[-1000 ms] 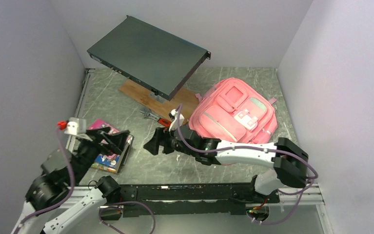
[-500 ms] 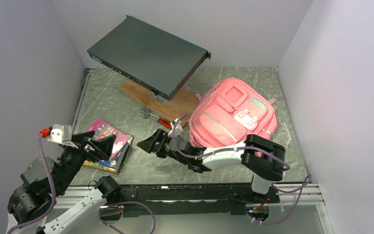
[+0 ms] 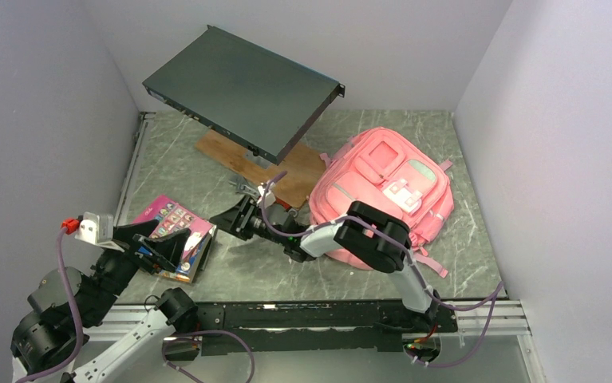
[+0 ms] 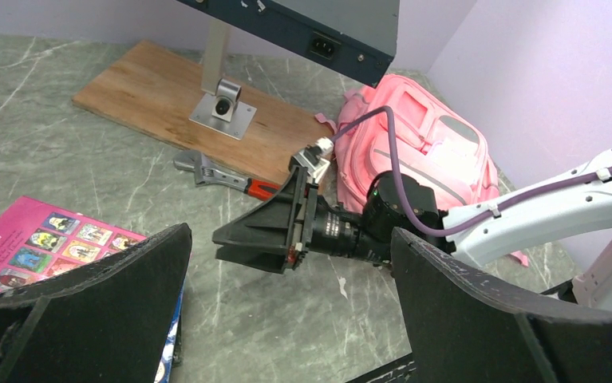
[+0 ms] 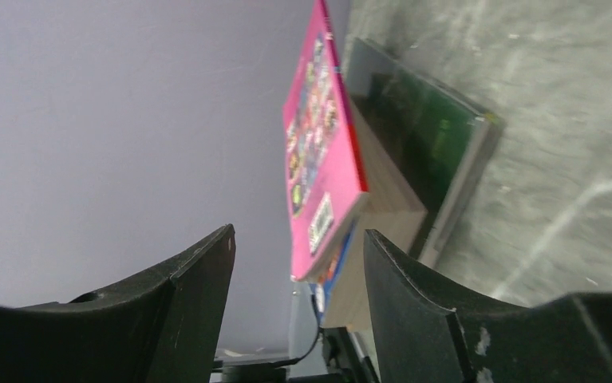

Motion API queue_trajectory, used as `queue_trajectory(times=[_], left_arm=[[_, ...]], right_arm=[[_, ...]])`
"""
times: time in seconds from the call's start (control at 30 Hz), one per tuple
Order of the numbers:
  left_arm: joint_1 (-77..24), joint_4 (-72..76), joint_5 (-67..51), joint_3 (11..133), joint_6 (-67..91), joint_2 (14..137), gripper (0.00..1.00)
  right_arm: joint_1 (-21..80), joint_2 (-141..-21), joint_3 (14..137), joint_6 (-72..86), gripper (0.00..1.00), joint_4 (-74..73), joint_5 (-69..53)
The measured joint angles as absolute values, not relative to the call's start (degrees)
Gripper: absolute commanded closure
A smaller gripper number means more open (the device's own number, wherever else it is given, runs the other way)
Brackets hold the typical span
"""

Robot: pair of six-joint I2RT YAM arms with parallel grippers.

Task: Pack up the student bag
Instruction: Pick up the book from the center of the board.

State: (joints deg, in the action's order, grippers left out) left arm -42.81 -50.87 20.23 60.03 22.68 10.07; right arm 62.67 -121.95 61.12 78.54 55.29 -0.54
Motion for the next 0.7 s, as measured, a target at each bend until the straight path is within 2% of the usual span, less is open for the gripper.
queue_trajectory(times=[0.2,0.47,0.6,0.7], left_arm=[[-42.81,-50.87,19.33,59.90,23.29,9.96,0.00],[-42.81,-50.72,18.76,59.72,23.44,9.98,0.00],[-42.81,-50.52,18.57,58.85,23.46,9.98,0.00],[-42.81,-50.54,18.31,58.67,23.49,9.98,0.00]], right_arm=[[62.15,-125.49,67.42,78.65,0.47,54.50,-3.29],[61.41,-126.48,68.45,78.28,0.45,48.71,-3.51],[61.14,-128.31,70.98,78.19,0.52,46.72,-4.51],[61.04,-130.04,72.88,78.19,0.61,46.00,-5.48]])
